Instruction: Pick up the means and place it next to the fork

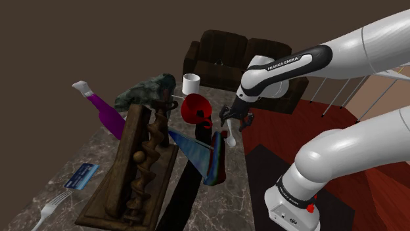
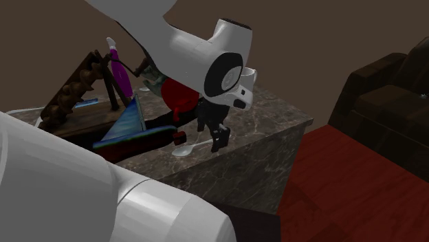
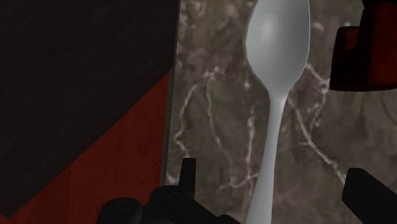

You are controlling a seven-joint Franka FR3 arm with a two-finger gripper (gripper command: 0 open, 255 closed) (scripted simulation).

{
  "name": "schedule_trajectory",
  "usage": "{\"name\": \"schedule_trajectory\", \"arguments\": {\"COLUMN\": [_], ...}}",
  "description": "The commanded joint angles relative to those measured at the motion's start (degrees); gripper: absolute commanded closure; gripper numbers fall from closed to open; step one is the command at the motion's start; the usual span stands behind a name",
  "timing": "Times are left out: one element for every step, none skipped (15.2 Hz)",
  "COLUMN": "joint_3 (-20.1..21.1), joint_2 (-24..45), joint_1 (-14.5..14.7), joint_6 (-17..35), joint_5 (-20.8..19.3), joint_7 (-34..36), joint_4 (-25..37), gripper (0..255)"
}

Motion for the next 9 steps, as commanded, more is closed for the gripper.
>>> {"name": "schedule_trajectory", "arguments": {"joint_3": [0.0, 0.0, 0.0, 0.0, 0.0, 0.0, 0.0, 0.0, 0.0], "joint_2": [0.0, 0.0, 0.0, 0.0, 0.0, 0.0, 0.0, -0.1, -0.2], "joint_1": [0.0, 0.0, 0.0, 0.0, 0.0, 0.0, 0.0, 0.0, 0.0], "joint_6": [0.1, 0.1, 0.1, 0.1, 0.1, 0.1, 0.0, 0.0, -0.1], "joint_5": [0.0, 0.0, 0.0, 0.0, 0.0, 0.0, 0.0, 0.0, 0.0], "joint_7": [0.0, 0.0, 0.0, 0.0, 0.0, 0.0, 0.0, 0.0, 0.0], "joint_4": [0.0, 0.0, 0.0, 0.0, 0.0, 0.0, 0.0, 0.0, 0.0], "gripper": [0, 0, 0, 255, 255, 255, 255, 255, 255]}}
